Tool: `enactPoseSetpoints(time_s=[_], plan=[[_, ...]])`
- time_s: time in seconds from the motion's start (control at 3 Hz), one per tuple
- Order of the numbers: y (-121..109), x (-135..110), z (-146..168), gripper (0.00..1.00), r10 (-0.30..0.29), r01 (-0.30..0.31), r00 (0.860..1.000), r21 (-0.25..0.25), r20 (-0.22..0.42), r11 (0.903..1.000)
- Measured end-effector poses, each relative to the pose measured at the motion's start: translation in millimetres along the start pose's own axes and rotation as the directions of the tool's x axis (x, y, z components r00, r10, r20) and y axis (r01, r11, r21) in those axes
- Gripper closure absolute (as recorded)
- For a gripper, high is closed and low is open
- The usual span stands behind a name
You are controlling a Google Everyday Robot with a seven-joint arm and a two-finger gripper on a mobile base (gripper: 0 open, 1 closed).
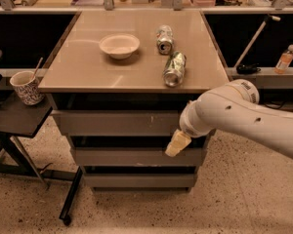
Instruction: Open top drawer
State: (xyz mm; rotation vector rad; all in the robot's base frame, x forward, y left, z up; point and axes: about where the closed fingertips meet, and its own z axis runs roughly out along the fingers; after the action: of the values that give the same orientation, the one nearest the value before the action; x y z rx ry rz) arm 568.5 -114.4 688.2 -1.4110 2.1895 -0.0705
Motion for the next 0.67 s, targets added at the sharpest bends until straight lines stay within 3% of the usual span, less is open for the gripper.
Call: enactPoseSetpoints(time_s=[0.33, 0.67], plan=[[-6, 21, 34, 0.0, 0.066, -0.062, 0.997, -0.087, 0.047, 0.9943], [-11, 27, 52, 0.0, 0.102, -0.094, 0.993, -0.111, 0.066, 0.9893]])
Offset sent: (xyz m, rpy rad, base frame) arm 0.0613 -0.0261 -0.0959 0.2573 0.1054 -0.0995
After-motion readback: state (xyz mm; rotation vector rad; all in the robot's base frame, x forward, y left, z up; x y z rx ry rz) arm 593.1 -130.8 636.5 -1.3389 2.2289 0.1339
